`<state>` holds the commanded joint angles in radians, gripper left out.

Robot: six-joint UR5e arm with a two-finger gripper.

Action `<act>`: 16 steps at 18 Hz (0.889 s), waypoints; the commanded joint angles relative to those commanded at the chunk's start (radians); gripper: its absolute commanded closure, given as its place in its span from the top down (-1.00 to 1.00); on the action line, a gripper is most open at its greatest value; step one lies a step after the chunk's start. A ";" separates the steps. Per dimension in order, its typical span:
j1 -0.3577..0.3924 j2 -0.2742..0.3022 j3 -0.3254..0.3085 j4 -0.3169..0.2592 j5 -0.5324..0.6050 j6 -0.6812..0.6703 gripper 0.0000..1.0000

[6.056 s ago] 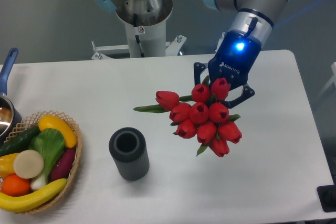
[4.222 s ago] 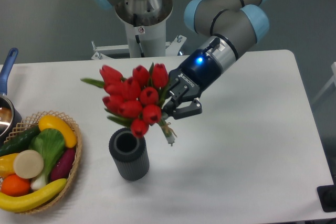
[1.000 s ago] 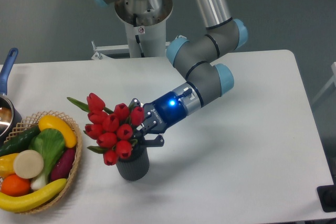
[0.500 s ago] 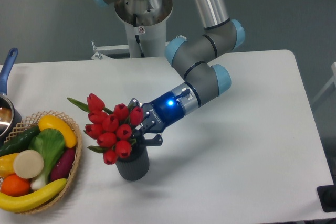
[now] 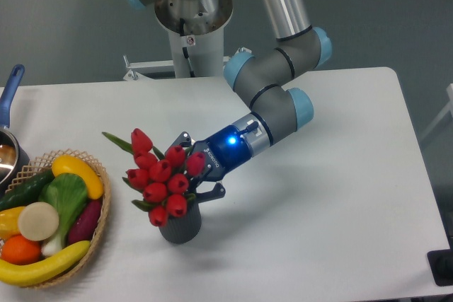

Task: Insert the flowers into the vase
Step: 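Open the gripper to release the tulips inside the vase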

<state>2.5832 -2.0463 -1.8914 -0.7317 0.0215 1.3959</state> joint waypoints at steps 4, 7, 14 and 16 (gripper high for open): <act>0.003 0.003 0.000 0.000 0.006 0.006 0.43; 0.005 0.009 -0.002 0.000 0.025 0.014 0.56; 0.009 0.014 0.003 0.000 0.041 0.015 1.00; 0.009 0.023 0.003 0.000 0.061 0.014 1.00</act>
<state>2.5924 -2.0234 -1.8883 -0.7317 0.0827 1.4097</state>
